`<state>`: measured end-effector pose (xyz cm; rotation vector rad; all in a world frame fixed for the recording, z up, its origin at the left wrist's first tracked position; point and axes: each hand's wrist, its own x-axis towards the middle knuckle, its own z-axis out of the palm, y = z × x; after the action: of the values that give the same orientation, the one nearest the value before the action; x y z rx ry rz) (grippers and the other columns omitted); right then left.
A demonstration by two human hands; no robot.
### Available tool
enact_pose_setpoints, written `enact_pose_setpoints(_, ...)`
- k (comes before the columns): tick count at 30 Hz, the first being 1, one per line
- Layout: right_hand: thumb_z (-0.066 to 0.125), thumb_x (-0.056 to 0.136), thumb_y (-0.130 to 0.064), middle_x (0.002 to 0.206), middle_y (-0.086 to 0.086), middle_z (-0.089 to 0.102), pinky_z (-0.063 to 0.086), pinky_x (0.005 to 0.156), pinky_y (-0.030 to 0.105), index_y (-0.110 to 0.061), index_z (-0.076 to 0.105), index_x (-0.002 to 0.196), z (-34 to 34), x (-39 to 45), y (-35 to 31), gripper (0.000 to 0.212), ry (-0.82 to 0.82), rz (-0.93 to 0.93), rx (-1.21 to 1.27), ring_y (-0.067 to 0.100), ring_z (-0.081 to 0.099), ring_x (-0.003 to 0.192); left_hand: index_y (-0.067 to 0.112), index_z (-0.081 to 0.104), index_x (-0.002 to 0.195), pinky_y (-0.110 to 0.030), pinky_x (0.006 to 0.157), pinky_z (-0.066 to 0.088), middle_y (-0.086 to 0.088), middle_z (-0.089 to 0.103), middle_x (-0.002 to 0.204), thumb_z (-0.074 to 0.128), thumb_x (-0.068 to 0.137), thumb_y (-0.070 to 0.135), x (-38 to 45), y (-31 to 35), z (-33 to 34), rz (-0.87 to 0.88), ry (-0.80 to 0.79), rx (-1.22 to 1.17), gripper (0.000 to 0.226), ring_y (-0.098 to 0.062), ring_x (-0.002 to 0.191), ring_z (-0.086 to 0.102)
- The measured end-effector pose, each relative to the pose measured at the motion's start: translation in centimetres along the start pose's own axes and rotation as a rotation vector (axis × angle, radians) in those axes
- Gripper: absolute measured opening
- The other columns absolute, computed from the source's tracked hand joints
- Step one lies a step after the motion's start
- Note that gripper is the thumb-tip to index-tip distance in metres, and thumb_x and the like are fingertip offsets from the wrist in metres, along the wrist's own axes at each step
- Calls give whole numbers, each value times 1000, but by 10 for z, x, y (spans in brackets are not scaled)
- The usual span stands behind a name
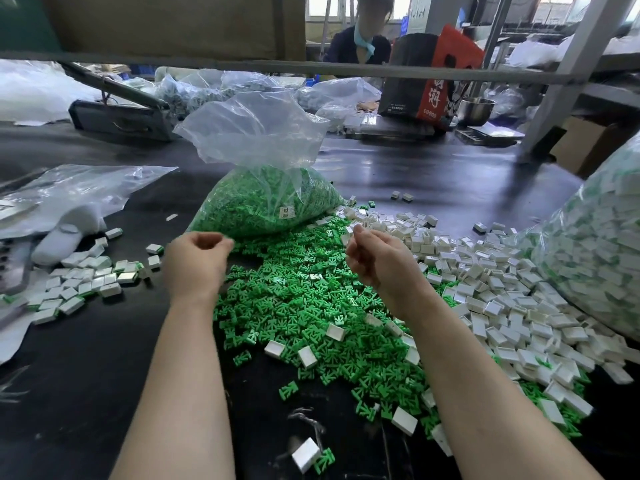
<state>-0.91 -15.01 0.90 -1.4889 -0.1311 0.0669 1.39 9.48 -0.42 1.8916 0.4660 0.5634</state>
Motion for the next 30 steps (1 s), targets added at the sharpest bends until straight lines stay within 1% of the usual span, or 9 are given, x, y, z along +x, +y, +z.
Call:
enact_pose_setpoints(3,45,103,-25,60,1,52,27,51,27,-14,56,72,1,-2,-3,34,12,-12,-68,14,38,55,22,71,94,-37,80,47,-9,71,102,71,85,29,2,-13,-17,-124,199,331,12,-33,96,64)
enact_pose_setpoints(5,47,102,-24,60,1,52,27,53,27,-13,56,72,1,-3,-4,33,17,-12,-87,15,38,55,22,70,97,-41,86,45,-10,69,107,68,87,27,1,-17,-19,-167,237,440,11,-37,105,60)
enact_pose_setpoints(11,50,101,-26,59,-1,53,30,52,25,-15,59,74,-6,0,-3,31,44,-2,-150,14,40,56,14,67,107,-45,90,44,-18,60,120,62,88,15,-4,-14,-15,-120,223,521,20,-42,111,55)
enact_pose_setpoints(14,51,101,-26,59,-1,53,31,50,23,-15,60,73,-8,1,-2,31,45,-6,-159,13,39,55,11,65,107,-48,92,43,-23,52,121,60,88,13,-8,-7,-7,18,260,491,19,-44,111,49)
enact_pose_setpoints(18,50,101,-25,55,-1,53,31,43,17,-15,59,71,-10,3,-3,33,49,-8,-174,12,37,49,9,67,102,-45,90,39,-23,55,115,54,93,15,-19,-3,15,141,81,404,17,-41,110,47)
enact_pose_setpoints(21,51,101,-23,55,0,53,32,41,14,-12,59,73,-13,4,-3,32,90,-8,-194,7,40,44,7,64,106,-45,97,37,-20,51,121,51,96,19,-22,-7,28,95,-61,361,21,-37,113,46)
enact_pose_setpoints(24,51,101,-21,58,1,54,35,41,11,-12,59,76,-16,5,-2,28,169,4,-218,1,44,41,10,60,106,-45,94,47,-14,51,120,49,98,22,-24,-4,38,36,-128,195,18,-31,106,52)
enact_pose_setpoints(27,53,100,-21,64,1,58,44,49,19,-15,60,80,-21,6,0,22,250,6,-408,6,52,51,10,59,109,-43,90,49,-13,52,120,50,98,21,-28,1,51,42,-224,151,19,-27,104,53)
enact_pose_setpoints(30,55,97,-15,81,7,65,57,72,38,-13,60,85,-27,7,4,13,290,-19,-715,23,64,75,13,58,113,-28,69,45,-11,53,122,49,99,19,-35,7,61,27,-344,60,17,-17,87,54)
